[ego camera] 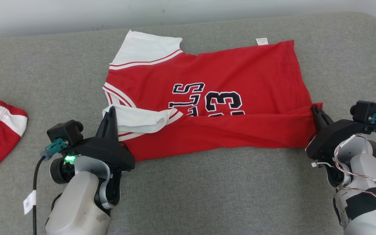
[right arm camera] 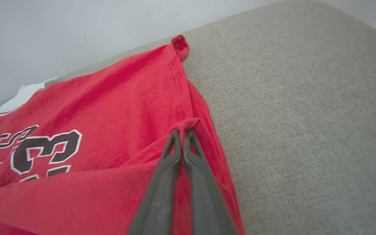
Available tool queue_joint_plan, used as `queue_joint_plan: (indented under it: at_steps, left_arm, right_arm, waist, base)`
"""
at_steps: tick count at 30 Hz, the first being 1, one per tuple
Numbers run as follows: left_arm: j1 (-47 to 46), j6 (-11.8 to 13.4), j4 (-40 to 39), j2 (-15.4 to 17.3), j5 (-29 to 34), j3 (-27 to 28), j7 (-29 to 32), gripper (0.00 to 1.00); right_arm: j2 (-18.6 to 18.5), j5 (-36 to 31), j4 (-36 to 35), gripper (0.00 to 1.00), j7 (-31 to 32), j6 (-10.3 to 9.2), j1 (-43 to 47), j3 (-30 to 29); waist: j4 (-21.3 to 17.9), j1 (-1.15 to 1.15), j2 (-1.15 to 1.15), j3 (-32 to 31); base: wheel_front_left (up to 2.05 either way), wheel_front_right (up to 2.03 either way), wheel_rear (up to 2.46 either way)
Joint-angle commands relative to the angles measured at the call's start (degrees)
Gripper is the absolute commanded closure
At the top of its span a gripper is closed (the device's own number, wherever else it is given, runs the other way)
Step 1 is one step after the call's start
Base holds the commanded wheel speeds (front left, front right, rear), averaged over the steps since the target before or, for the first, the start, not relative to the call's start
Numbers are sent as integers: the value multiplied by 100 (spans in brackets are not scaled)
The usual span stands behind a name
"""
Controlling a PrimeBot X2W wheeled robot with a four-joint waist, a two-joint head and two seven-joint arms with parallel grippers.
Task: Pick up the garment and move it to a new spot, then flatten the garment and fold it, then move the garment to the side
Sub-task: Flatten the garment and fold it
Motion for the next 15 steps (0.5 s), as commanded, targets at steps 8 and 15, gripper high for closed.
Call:
queue_joint_plan:
  at_steps: [8, 15]
  left_arm:
    - [-310, 40, 394, 83, 160, -67, -102, 78]
    - [-333, 197, 506, 146, 450, -148, -271, 0]
  right_arm:
    - [17, 43, 214, 9, -264, -11, -267, 134]
    - [-34, 61, 265, 0, -415, -11, -349, 260]
  waist:
    - [-42, -1, -1, 78]
    - [9, -1, -1, 43]
  base:
    - [0, 0, 0]
    - [0, 0, 0]
